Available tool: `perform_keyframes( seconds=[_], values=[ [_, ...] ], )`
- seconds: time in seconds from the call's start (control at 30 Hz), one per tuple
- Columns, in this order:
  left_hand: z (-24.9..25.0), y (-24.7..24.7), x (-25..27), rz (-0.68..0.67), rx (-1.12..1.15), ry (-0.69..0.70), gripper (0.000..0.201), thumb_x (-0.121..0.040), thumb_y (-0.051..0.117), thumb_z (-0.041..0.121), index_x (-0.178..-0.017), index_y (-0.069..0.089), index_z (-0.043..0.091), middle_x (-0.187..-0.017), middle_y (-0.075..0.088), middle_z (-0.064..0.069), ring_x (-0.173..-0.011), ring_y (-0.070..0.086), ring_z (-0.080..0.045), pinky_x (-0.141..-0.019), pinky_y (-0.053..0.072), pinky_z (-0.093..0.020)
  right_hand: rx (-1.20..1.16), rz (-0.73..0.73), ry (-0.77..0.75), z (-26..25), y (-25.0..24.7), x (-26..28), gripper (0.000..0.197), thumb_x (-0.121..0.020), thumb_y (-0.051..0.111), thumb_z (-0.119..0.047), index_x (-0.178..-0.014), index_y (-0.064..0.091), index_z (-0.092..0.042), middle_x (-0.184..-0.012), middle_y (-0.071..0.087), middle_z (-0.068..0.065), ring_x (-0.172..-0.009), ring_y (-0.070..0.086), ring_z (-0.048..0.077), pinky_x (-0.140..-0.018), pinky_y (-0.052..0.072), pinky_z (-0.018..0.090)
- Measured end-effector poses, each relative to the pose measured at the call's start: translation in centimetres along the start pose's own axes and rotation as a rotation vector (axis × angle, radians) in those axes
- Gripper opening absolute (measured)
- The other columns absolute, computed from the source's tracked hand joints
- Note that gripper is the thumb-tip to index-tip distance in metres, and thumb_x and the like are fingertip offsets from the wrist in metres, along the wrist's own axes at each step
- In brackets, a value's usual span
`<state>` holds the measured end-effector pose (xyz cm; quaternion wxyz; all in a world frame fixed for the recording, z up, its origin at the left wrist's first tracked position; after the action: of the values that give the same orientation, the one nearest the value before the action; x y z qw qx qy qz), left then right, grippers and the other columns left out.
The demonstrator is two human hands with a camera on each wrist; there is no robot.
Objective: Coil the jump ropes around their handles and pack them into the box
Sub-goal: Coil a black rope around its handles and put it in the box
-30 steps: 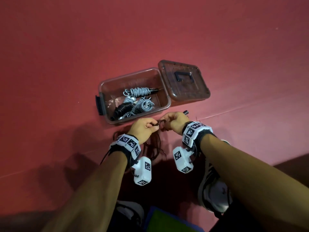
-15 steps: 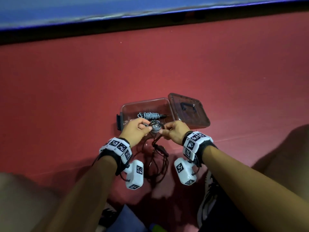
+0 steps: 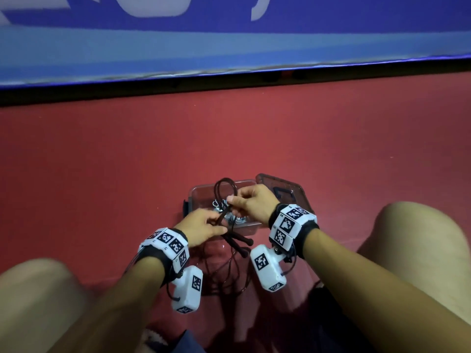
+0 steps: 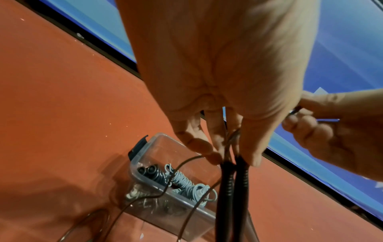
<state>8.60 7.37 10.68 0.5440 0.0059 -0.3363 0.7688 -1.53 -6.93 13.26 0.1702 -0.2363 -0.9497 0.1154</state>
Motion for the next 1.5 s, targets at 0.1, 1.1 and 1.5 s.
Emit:
perform_keyframes(
  seconds=[0.1, 1.1, 1.5],
  values=[
    [0.1, -0.3, 0.6, 0.040, 0.030, 0.012, 0.006, -0.090, 0.074, 0.015, -0.095, 0.078, 0.014, -0.077, 0.070, 0.010, -0.076, 0.064, -0.008, -0.084, 0.049, -0.029, -0.066, 0.009, -0.007, -0.8, -0.1, 0.0, 0.031, -0.092, 0.071, -0.027, -0.063, 0.063, -0.015, -0.063, 0.068, 0.006, -0.057, 0.059, 0.016, -0.063, 0.050, 0.033],
    [-1.2, -0.4, 0.2, 0.071, 0.297, -0.024, 0.007, -0.081, 0.081, 0.003, -0.087, 0.079, 0.007, -0.077, 0.074, 0.000, -0.073, 0.065, -0.011, -0.080, 0.052, -0.025, 0.458, -0.154, -0.140, 2.3, 1.0, 0.9, 0.011, -0.089, 0.071, -0.031, -0.100, 0.071, -0.033, -0.099, 0.071, -0.016, -0.090, 0.063, 0.006, -0.087, 0.048, 0.026],
    [-1.8, 0.1, -0.6, 0.183, 0.423, -0.027, 0.015, -0.084, 0.079, 0.004, -0.083, 0.077, 0.018, -0.084, 0.073, -0.001, -0.081, 0.064, -0.011, -0.084, 0.050, -0.024, 0.320, -0.212, -0.005, 4.6, 2.9, -0.3, 0.021, -0.082, 0.080, -0.037, -0.086, 0.076, -0.017, -0.055, 0.054, -0.015, -0.050, 0.044, -0.002, -0.061, 0.037, 0.021]
  ],
)
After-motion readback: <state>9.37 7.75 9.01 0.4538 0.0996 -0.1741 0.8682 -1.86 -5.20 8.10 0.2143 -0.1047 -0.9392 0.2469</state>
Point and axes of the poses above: each hand's wrist, its own x-axis away from the middle knuckle, its own y-axis out of the palm, z = x × y, the point moved 4 cm from there along -x, towards the middle knuckle
